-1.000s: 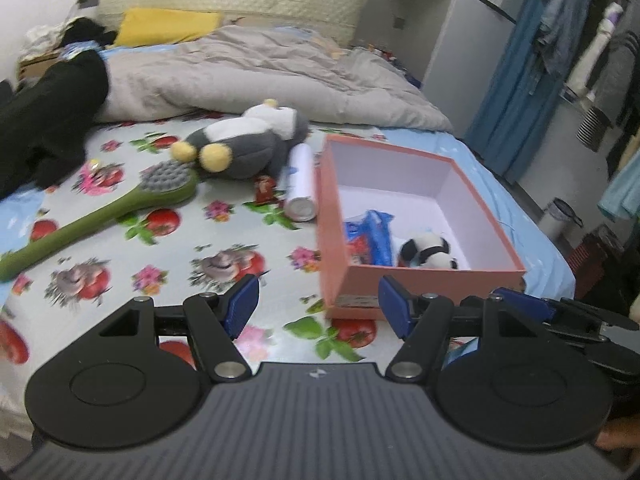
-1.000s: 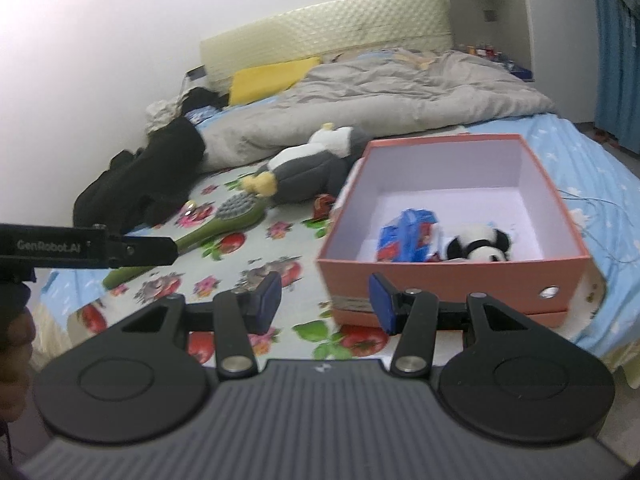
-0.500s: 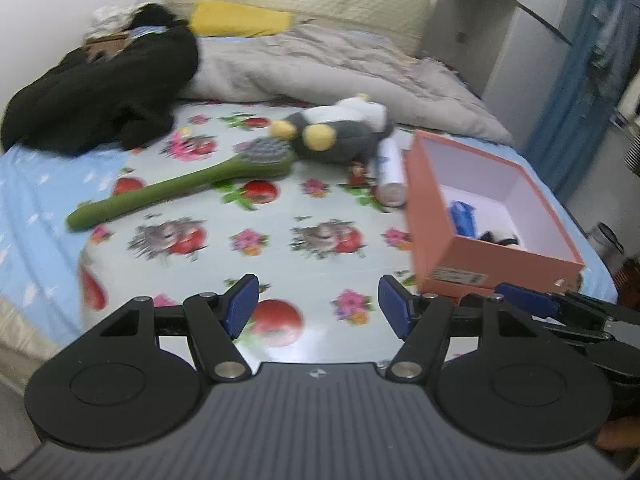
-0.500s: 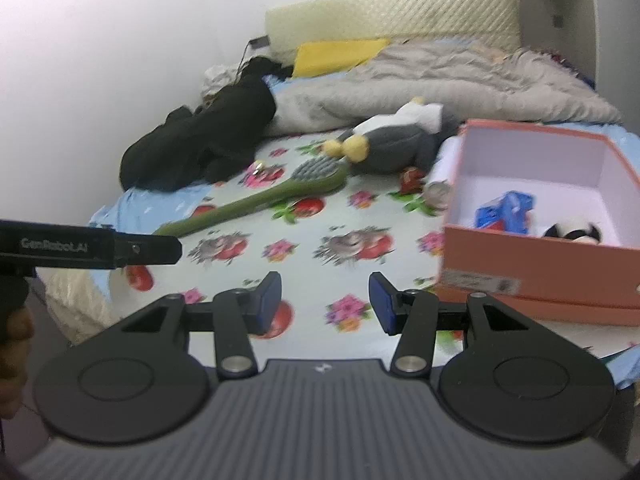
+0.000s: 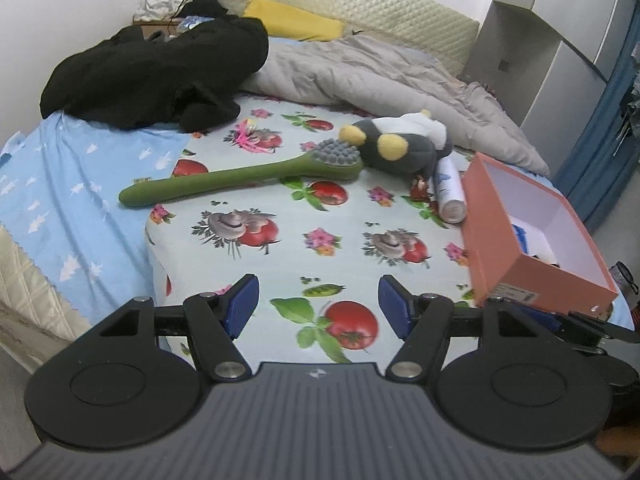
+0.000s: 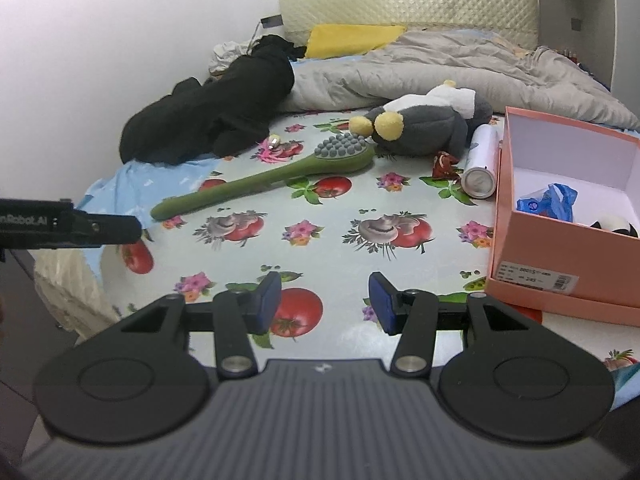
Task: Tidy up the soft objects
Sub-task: 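Withdraw both tools from the box back over the bed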
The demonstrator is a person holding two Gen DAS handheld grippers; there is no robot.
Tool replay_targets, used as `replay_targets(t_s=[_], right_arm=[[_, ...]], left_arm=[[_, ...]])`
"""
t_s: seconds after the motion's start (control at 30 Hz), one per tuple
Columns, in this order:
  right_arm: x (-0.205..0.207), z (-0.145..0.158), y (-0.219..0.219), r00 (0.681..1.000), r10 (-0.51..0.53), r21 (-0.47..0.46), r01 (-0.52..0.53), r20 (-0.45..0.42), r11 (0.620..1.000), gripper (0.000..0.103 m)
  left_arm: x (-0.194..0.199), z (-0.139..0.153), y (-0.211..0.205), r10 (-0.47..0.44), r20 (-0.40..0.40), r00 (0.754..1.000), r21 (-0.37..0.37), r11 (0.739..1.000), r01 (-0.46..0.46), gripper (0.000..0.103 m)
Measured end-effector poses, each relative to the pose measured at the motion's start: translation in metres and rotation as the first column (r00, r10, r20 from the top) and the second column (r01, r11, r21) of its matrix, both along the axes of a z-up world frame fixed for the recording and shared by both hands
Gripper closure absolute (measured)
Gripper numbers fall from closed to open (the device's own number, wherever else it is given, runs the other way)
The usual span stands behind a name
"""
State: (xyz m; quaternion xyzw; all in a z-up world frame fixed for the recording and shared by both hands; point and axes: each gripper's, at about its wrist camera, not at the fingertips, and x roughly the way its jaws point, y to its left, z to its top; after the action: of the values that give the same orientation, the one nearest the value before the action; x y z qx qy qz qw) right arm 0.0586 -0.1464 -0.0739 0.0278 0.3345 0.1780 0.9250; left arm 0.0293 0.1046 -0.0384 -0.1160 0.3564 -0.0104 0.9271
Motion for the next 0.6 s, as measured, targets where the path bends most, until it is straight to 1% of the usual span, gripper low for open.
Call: replay_targets(t_s=[0.13, 0.27, 0.43, 0.6], right_arm=[[0.017, -0.011, 0.009, 1.0, -0.019, -0.013, 0.019, -0.004, 1.0, 0.052], [0.038, -0.025, 0.016, 0.999, -0.042, -0.032, 0.041, -0.009, 0.999, 0.052], [0.067, -0.044, 0.026, 0.998, -0.052, -0.048, 0.051, -0.026, 0.998, 0.052], [0.097, -0.054, 0.032, 0.997, -0.08, -0.068, 0.08, -0.006, 0.995, 0.052]], left_arm=[[0.02, -0.012, 0.014, -0.001, -0.01, 1.0, 0.004, 1.0, 0.001, 0.032], [0.048, -0.026, 0.031, 0.008, -0.028, 1.0, -0.012, 1.0, -0.008, 0.032], [0.088, -0.043, 0.048, 0.026, -0.047, 0.999, -0.002, 1.0, -0.026, 0.032], [0.133, -0.061, 0.057, 0.031, -0.07, 0.997, 0.016, 0.999, -0.03, 0.032]])
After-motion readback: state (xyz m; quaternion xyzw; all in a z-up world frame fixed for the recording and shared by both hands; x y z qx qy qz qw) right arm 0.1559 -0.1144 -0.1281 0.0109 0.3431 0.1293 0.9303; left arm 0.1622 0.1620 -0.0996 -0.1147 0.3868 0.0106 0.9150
